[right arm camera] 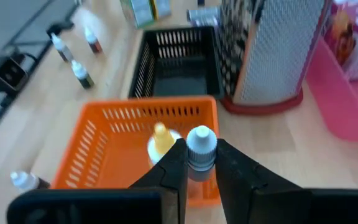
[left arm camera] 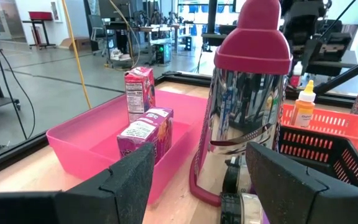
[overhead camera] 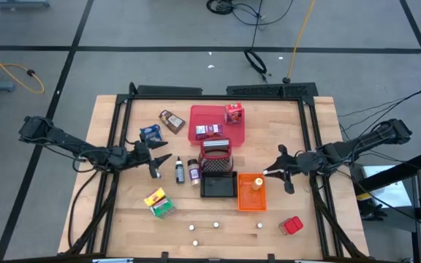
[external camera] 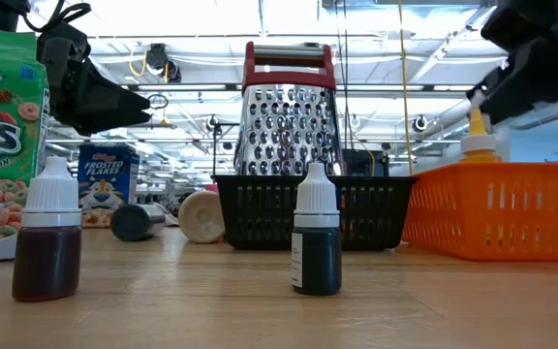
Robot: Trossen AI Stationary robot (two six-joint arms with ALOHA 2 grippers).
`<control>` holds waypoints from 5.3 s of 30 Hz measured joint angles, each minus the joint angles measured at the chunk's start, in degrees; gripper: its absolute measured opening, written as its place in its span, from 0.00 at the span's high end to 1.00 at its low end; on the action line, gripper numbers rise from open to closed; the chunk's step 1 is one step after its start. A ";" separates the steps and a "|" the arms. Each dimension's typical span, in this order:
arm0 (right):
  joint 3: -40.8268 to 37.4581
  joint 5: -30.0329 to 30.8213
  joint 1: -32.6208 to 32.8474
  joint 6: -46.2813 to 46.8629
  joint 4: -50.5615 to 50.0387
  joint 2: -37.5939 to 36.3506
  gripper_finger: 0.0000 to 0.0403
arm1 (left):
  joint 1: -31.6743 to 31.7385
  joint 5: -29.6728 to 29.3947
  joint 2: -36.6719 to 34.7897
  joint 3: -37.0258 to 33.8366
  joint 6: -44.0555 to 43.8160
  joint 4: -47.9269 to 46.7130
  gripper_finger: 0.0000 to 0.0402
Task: Pick & Place Kitchen Items
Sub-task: Put the pink food coloring bottle into the orange bin, then put the right small black food coloring bottle into the orange bin
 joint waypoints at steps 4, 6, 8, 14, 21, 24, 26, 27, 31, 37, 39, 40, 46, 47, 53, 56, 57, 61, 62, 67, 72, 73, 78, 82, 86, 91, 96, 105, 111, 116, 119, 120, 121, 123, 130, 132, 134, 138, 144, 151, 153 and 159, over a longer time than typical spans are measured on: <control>0.05 -0.02 0.00 0.09 5.52 0.40 0.87 | 0.00 0.00 0.01 0.00 0.00 0.00 0.36; 0.09 -0.10 0.00 -0.16 8.11 1.29 0.87 | 0.00 0.00 0.00 0.00 0.00 0.00 0.36; 0.09 -0.15 0.00 -0.64 10.41 2.58 0.87 | 0.00 0.00 0.00 0.00 -0.02 0.00 0.36; 0.09 -1.54 0.00 -1.46 17.02 7.72 0.87 | 0.00 0.00 0.02 0.00 0.00 0.00 0.36; 0.09 -1.91 0.02 -1.70 22.72 13.77 0.87 | 0.00 0.00 0.00 -0.01 0.00 0.01 0.36; 0.09 -1.68 0.02 -1.70 24.13 15.80 0.87 | 0.00 0.00 0.00 0.00 0.00 0.00 0.36; 0.09 -1.70 0.02 -1.97 25.70 16.88 0.87 | 0.00 0.00 0.00 -0.01 0.00 0.00 0.36; 0.09 -1.70 0.02 -2.55 26.03 17.20 0.87 | 0.00 0.00 0.00 0.00 0.00 0.02 0.36; 0.09 -1.70 0.02 -3.40 26.18 17.88 0.87 | 0.00 0.00 0.00 -0.01 0.00 0.02 0.36; 0.09 -1.70 0.02 -4.07 26.19 17.94 0.85 | 0.00 0.00 0.00 0.00 0.00 0.02 0.36; 0.09 -1.70 0.02 -4.08 26.17 17.94 0.83 | 0.00 0.00 0.02 0.00 0.00 0.02 0.36; 0.09 -1.70 0.02 -4.08 26.17 17.94 0.82 | 0.00 0.00 0.00 0.00 0.00 0.02 0.36; 0.09 -1.63 0.02 -4.08 26.17 17.94 0.75 | 0.00 0.00 0.00 0.00 0.00 0.02 0.36; 0.09 -1.62 0.02 -4.08 26.17 17.94 0.74 | 0.00 0.00 0.00 0.00 0.00 0.00 0.36; 0.09 -1.57 0.02 -4.08 26.17 17.94 0.72 | 0.00 0.00 0.00 0.00 0.02 0.02 0.36; 0.09 -1.55 0.02 -4.08 26.17 17.94 0.73 | 0.00 0.00 0.01 0.00 0.01 0.02 0.36; 0.09 -1.55 0.02 -4.08 26.17 17.94 0.73 | 0.00 0.00 0.00 0.00 0.00 0.02 0.36; 0.09 -1.55 0.02 -4.08 26.18 17.94 0.72 | 0.00 0.00 0.00 -0.01 0.00 0.01 0.36; 0.09 -1.55 0.02 -4.08 26.22 17.94 0.72 | 0.00 0.00 0.00 -0.02 0.00 0.02 0.36; 0.07 -4.42 0.02 -4.07 29.61 17.92 0.73 | 0.00 0.00 0.00 0.00 0.00 0.02 0.36; 0.07 -17.45 1.06 -4.47 32.16 17.92 0.73 | 0.00 0.00 0.00 0.00 0.00 0.02 0.36; 0.07 -18.34 1.71 -4.51 32.12 17.93 0.73 | 0.00 0.00 0.02 0.00 0.00 0.00 0.36; 0.07 -19.37 6.33 -4.46 32.12 17.92 0.73 | 0.00 0.00 0.01 0.00 0.00 0.00 0.36; 0.07 -19.34 10.40 -4.18 32.12 17.98 0.73 | 0.00 0.00 0.00 0.00 0.00 0.01 0.36; 0.07 -17.52 13.82 -3.84 32.14 18.66 0.73 | 0.00 0.00 0.01 0.00 0.00 0.01 0.36; 0.04 -16.24 16.79 -3.46 33.56 20.28 0.74 | 0.00 0.00 0.01 0.00 0.00 0.00 0.36; 0.04 -16.26 18.91 -2.53 35.57 22.01 0.74 | 0.00 0.00 0.01 0.00 0.00 0.00 0.36; 0.04 -14.42 21.15 -2.53 35.62 25.43 0.74 | 0.00 0.00 0.00 -0.02 0.03 0.00 0.36; 0.04 -13.27 21.79 -0.10 37.85 28.92 0.74 | 0.00 0.00 0.02 0.00 0.16 0.00 0.36; 0.04 -10.63 21.83 2.41 39.05 32.07 0.76 | 0.00 0.00 0.00 0.00 0.16 -0.02 0.36; 0.04 -10.19 22.60 2.65 40.39 33.50 0.78 | 0.00 0.00 0.02 0.00 0.04 -0.02 0.36; 0.04 -10.27 23.01 2.65 41.48 33.79 0.79 | 0.00 0.00 0.02 0.00 -0.06 -0.02 0.36; 0.04 -10.27 23.51 2.65 42.48 33.92 0.79 | 0.00 0.00 0.01 -0.01 -0.06 -0.02 0.36; 0.04 -10.14 24.57 2.66 43.56 33.94 0.81 | 0.00 0.00 0.01 0.00 -0.10 -0.02 0.36; 1.11 -5.66 27.63 4.87 43.28 34.20 0.84 | 0.00 0.00 0.02 -0.01 -0.14 -0.02 0.36; 3.21 -5.68 28.11 3.88 42.72 34.58 0.84 | 0.00 0.00 0.01 -0.02 -0.16 -0.01 0.36; 6.59 -5.68 28.53 2.02 40.06 35.62 0.84 | 0.00 0.00 0.01 -0.01 -0.30 -0.01 0.36; 14.33 -5.26 28.56 1.98 26.30 38.78 0.84 | 0.00 0.00 0.00 -0.01 -0.86 -0.01 0.36; 23.21 -2.90 28.01 7.02 11.36 41.84 0.84 | 0.00 0.00 0.00 -0.01 -0.76 -0.02 0.36; 29.20 -3.04 27.89 9.75 0.95 44.83 0.84 | 0.00 0.00 0.02 0.00 -0.74 -0.02 0.36; 29.20 -2.99 27.68 11.33 0.38 44.93 0.84 | 0.00 0.00 0.01 0.00 -0.96 -0.02 0.36; 29.22 -2.99 26.86 14.31 -2.69 44.96 0.79 | 0.00 0.00 0.00 0.00 -0.98 -0.02 0.36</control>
